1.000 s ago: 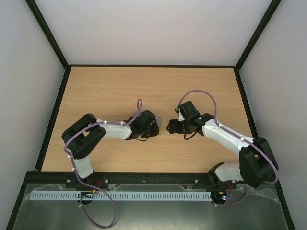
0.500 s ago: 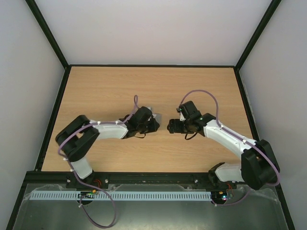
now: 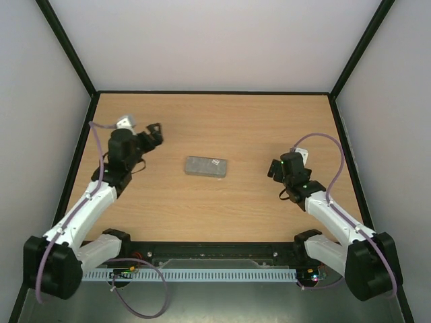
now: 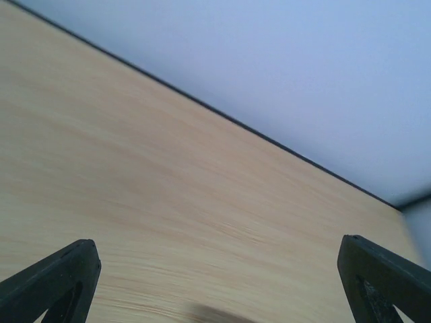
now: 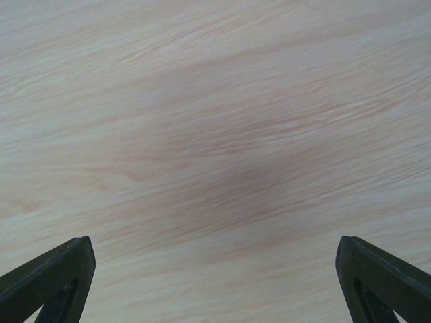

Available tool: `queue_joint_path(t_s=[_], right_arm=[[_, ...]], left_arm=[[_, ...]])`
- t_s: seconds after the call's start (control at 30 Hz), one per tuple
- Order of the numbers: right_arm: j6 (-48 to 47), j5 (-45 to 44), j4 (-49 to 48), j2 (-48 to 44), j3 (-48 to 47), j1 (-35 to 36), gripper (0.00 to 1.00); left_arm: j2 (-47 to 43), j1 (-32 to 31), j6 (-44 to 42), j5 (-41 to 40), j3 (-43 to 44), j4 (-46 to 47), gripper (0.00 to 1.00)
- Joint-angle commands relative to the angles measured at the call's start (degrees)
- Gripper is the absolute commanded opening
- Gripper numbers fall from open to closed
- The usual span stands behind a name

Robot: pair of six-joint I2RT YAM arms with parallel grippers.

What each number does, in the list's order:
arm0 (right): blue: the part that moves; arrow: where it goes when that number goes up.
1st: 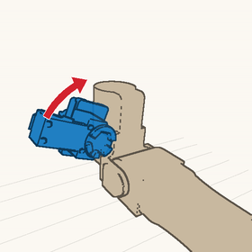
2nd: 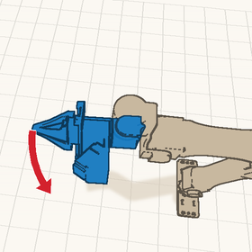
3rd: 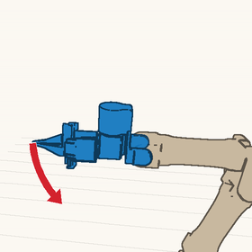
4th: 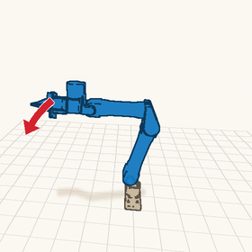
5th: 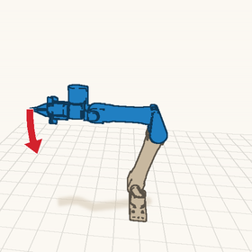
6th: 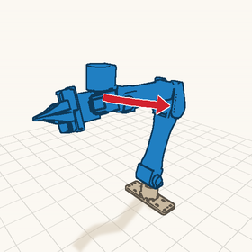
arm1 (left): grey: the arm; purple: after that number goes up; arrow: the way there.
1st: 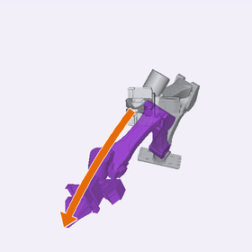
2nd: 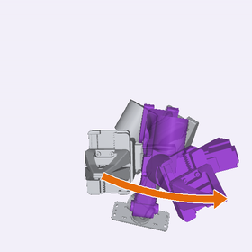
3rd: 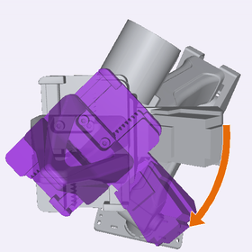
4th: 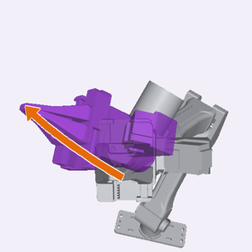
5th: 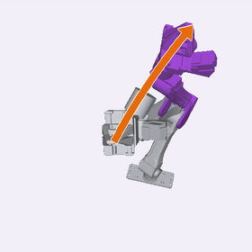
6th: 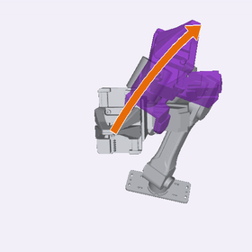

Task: Organize the sunglasses
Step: Adjust the sunglasses case at the center of the board, then reset both arms

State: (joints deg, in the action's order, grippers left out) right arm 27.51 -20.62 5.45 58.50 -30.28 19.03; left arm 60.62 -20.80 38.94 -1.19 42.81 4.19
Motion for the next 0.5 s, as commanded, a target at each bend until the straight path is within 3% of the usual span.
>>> queue_joint_path(t_s=[0.0, 0.17, 0.37, 0.47], right_arm=[[-5.9, -13.8, -21.4, 0.7, 5.9, -1.7, 0.99], [-8.3, -15.5, -36.3, 6.6, 10.0, -6.5, 0.99], [-12.1, -18.4, -57.1, 15.3, 14.0, -8.5, 0.99], [-12.1, -17.8, -63.1, 18.9, 14.7, -10.5, 0.99]], left_arm=[[-2.1, 11.1, -7.5, -3.7, -6.5, 0.5, 0.99], [-0.6, 16.5, -16.7, -6.4, -13.9, 12.6, 0.99], [7.0, 22.4, -18.3, -7.6, -17.4, 22.3, 0.99], [12.9, 26.3, -18.6, -1.2, -15.2, 22.8, 0.99]])
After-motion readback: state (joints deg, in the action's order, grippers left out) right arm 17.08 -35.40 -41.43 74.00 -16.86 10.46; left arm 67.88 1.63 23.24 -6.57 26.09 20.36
